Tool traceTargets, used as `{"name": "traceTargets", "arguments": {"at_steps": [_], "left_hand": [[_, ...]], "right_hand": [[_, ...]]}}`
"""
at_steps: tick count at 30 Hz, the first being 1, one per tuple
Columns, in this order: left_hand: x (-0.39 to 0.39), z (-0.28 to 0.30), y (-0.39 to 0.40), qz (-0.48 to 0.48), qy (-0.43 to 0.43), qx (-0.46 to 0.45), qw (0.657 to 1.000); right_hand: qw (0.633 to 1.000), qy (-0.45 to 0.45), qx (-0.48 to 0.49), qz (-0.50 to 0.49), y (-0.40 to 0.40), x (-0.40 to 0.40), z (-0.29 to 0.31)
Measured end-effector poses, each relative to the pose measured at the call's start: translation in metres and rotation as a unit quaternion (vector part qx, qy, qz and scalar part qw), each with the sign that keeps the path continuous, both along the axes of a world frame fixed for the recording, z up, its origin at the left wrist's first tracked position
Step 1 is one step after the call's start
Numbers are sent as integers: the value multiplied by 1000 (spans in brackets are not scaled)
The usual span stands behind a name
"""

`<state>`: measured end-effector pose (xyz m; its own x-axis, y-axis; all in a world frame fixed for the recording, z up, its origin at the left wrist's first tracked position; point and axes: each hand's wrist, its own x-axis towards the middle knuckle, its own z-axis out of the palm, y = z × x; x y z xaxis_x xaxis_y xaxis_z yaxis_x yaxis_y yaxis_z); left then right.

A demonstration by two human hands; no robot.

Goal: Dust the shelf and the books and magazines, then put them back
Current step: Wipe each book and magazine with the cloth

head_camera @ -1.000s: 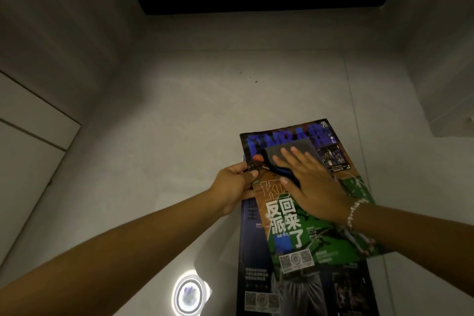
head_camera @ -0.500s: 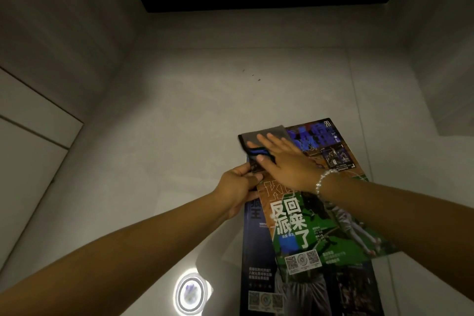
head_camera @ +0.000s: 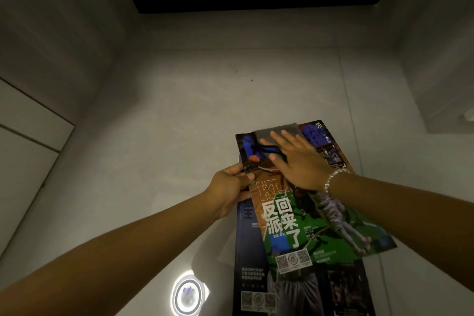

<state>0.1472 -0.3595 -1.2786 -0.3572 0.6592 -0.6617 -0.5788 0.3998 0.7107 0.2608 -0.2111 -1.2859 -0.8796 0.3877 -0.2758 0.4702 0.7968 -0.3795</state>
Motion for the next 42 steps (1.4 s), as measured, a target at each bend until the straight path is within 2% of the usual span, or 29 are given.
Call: {"name": "traceTargets", "arguments": {"at_steps": [3, 5, 7, 10, 13, 15, 18, 21, 25, 29, 31, 35, 37, 39, 42], "left_hand": [[1, 1, 0, 0, -1, -3, 1000], [1, 1, 1, 2, 2, -6, 1000], [1, 1, 1, 4, 3, -10, 1000], [0, 1, 1, 0, 0, -9, 1000], [-1, 1, 0, -10, -3, -5, 1000], [-2, 1, 1, -11, -4, -8, 1000], [-1, 1, 1, -11, -8, -9, 1000], [-2, 1, 0, -15, -9, -6, 1000], [-3, 1, -1, -20, -19, 1, 1000], [-5, 0, -4, -34, -23, 15, 999], [-5, -1, -4, -35, -25, 17, 999], [-5, -2, -3, -28, -23, 18, 999], [-5, -2, -3, -28, -23, 19, 999], [-6, -2, -3, -29, -25, 21, 999], [-6, -2, -4, -32, -34, 27, 999]], "right_hand": [[993, -24, 39, -112, 29, 17, -2], [987, -41, 59, -147, 37, 23, -5], [989, -32, 75, -121, 30, 29, -10], [997, 25, 73, -13, -2, 45, -12], [993, 31, 72, 87, -14, 63, -15], [994, 43, 66, 77, -1, 69, -16], [997, 44, 60, -15, 27, 65, -18], [994, 6, 63, -88, 37, 56, -16], [997, 45, 67, 10, -5, 65, -18], [988, 36, 84, 121, -19, 79, -20], [990, 39, 85, 107, -4, 79, -17], [996, 30, 88, -13, 20, 65, -20], [995, 17, 88, -43, 14, 54, -18], [996, 11, 83, -22, -2, 48, -14], [995, 23, 72, 70, -27, 57, -15]]}}
